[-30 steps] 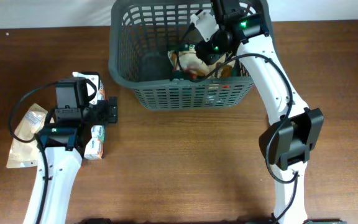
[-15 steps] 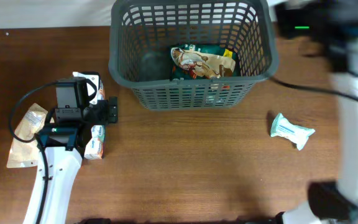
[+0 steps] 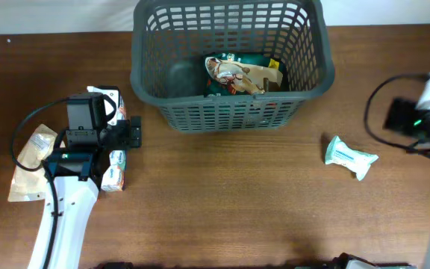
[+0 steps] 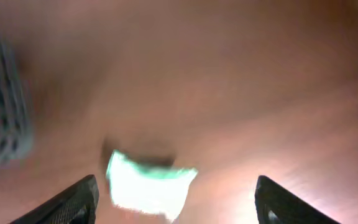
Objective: Pack container
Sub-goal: 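Grasp the mint-green wet-wipe pack with the right gripper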
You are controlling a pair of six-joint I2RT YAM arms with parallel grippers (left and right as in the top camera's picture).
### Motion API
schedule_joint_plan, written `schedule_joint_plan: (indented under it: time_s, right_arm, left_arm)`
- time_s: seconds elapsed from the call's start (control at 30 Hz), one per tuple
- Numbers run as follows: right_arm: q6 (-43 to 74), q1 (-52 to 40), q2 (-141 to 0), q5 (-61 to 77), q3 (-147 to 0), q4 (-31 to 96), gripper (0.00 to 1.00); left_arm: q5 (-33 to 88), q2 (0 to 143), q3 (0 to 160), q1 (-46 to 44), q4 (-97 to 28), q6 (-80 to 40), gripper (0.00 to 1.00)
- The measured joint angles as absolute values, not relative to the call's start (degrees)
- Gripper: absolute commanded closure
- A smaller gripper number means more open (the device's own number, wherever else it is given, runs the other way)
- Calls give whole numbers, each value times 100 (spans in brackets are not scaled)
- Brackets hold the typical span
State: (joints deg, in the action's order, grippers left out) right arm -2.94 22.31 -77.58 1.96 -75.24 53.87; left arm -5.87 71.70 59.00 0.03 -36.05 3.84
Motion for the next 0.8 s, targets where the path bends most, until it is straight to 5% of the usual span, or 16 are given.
schedule_joint_plan:
  time_s: [0.37, 0.8]
  right_arm:
    - [-1020, 2231, -8792, 650, -6764, 5190, 22]
    - [-3395, 2091, -8995, 1048, -6764, 5203, 18]
  left_arm:
    - [-589, 7170, 5902, 3, -3599, 384, 1]
    - [-587, 7170, 5902, 3, -3601, 384, 1]
